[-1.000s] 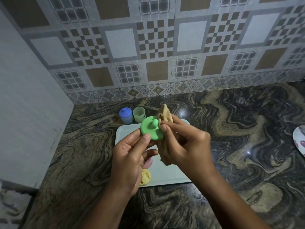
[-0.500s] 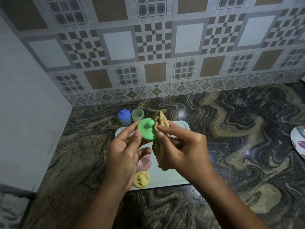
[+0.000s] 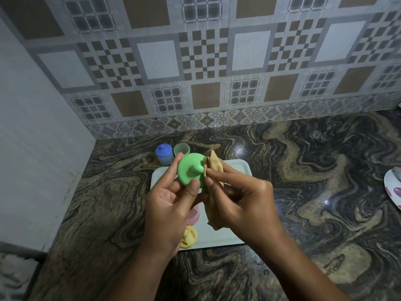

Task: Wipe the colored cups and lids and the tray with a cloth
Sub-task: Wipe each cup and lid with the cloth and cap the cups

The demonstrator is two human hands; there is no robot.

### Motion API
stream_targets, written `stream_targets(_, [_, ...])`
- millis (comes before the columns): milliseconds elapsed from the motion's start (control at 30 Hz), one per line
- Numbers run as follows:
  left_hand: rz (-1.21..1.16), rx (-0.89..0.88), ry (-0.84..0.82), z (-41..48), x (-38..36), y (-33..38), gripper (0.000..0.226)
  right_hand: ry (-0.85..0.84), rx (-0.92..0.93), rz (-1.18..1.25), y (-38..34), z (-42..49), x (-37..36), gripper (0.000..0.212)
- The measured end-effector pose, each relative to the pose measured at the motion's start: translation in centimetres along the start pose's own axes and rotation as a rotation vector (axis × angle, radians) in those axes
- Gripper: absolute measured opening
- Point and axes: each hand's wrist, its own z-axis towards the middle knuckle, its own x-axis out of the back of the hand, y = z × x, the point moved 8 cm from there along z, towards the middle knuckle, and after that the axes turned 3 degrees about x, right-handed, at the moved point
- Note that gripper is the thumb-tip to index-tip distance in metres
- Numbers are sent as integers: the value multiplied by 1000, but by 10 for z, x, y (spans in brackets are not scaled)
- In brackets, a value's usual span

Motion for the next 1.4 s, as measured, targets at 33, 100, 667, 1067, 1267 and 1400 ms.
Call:
stream_targets(33, [9,0,3,0,1,1,57,10,11,4,-1,0,1,13])
stream_targets(100, [30,30,14,2,4,1,49,45,14,5,0,2,6,14])
stream_targets(667, [42,53,9,4,12,-8,45,62,54,-46,-13,0,7,16])
stream_targets(1067, [27,43,26,4,15,-11,44,77,-17,-20,-6,0,5,12])
stream_targets(1267, [97,1,4,-1,2,-11,55,53,-42,30,-5,-1,4,16])
stream_targets(1400, [-35,71,59,3,14,-11,39,63,-73,-10,-6,-1,6,18])
